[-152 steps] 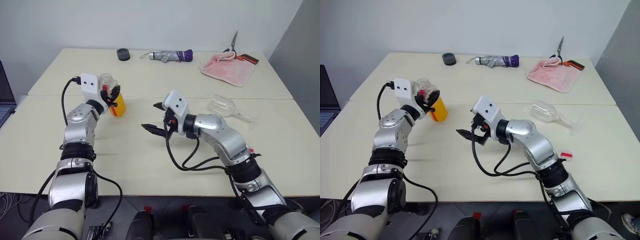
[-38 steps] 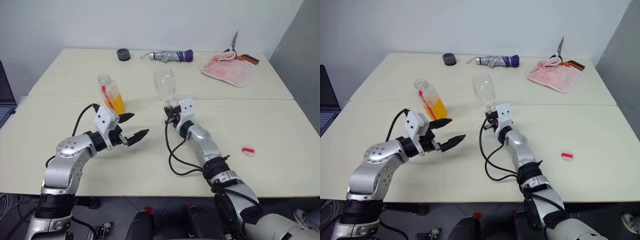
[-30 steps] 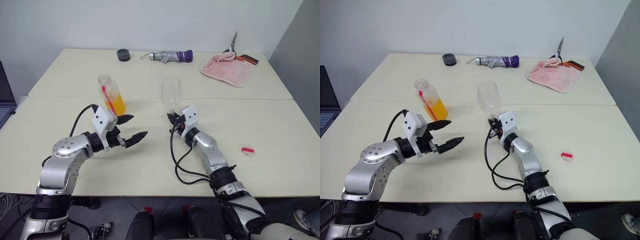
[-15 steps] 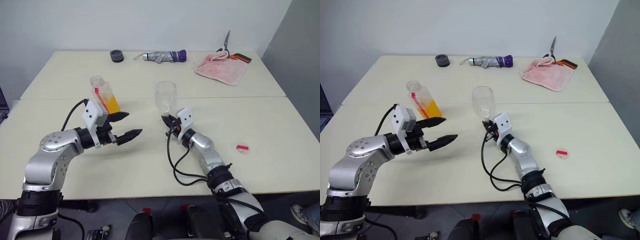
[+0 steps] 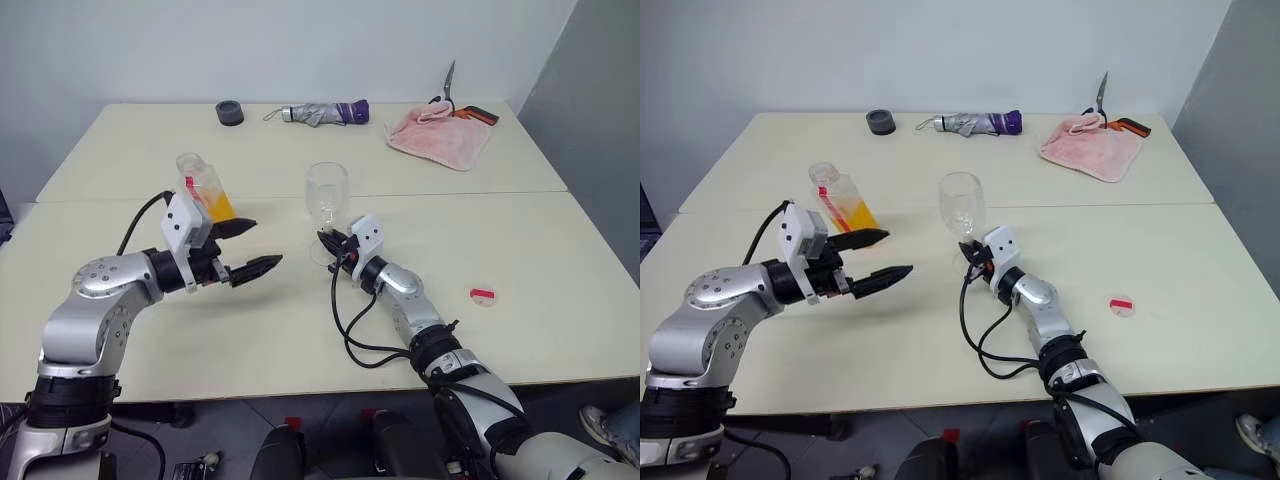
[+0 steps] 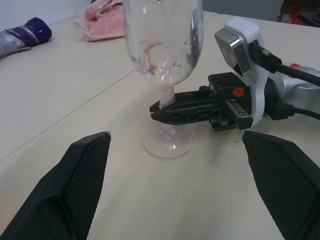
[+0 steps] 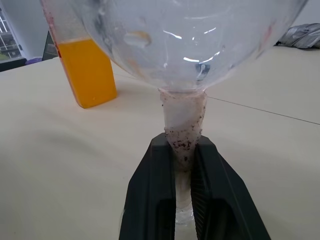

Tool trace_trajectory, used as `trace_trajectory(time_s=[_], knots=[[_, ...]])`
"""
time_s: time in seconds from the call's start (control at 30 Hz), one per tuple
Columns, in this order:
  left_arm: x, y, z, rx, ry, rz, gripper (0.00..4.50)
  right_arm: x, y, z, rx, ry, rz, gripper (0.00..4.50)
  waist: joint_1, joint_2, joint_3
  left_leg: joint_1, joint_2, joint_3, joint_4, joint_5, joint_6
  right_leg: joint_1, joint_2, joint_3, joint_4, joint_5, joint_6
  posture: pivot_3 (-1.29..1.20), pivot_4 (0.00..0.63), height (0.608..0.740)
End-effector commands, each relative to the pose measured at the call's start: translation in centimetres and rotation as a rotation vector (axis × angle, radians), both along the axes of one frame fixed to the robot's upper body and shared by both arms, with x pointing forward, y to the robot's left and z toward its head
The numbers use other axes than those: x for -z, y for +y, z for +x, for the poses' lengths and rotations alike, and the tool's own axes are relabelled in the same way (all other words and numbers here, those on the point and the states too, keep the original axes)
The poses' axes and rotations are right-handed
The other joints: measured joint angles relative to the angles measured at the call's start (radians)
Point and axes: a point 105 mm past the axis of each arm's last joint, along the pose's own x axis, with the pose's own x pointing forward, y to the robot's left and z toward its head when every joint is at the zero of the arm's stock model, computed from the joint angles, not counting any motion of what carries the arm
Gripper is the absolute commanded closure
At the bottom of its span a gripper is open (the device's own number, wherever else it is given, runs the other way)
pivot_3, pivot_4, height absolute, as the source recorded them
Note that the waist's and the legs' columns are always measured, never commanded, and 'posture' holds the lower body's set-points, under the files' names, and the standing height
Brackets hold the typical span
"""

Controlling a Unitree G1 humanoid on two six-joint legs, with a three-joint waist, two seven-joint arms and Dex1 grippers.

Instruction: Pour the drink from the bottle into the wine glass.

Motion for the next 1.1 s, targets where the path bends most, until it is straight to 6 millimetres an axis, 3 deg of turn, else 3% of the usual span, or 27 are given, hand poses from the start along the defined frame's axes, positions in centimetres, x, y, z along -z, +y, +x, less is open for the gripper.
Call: trace_trajectory(time_s=[0.03,0.37,0.77,1.1], knots=[[-1.9,-0.4,-0.4,0.029,-0.072,0.011,0.0,0.6,0.1,-0.1,-0.01,0.036,-0.007,3.35,0.0,0.0,0.0,0.0,0.0,0.0,0.0,0.0,0.0,0.0,0.0,0.0,0.0,0.0,0.0,0.0,0.15,0.74],[-1.7,-0.9,-0.2,0.048,-0.075,0.018,0.0,0.2,-0.2,0.0,-0.004,0.033,0.006,0.01,0.001,0.0,0.0,-0.001,0.0,0.0,0.0,0.0,0.0,-0.001,0.0,0.0,0.0,0.0,0.0,0.0,0.15,0.74],[-1.6,-1.1,-0.4,0.048,-0.079,0.01,0.0,1.3,-1.8,-0.4,-0.015,0.075,-0.013,0.01,0.002,0.0,0.0,-0.001,0.0,0.0,0.0,0.0,0.0,-0.001,0.0,0.0,-0.001,0.0,0.0,0.0,0.15,0.74],[-1.5,-0.9,-1.3,0.005,-0.082,-0.01,0.0,1.3,-4.4,-2.7,-0.081,0.078,-0.059,0.01,0.011,0.0,0.0,-0.002,0.0,-0.001,0.0,0.0,0.0,-0.001,-0.001,0.0,-0.001,0.0,0.0,0.0,0.15,0.74]])
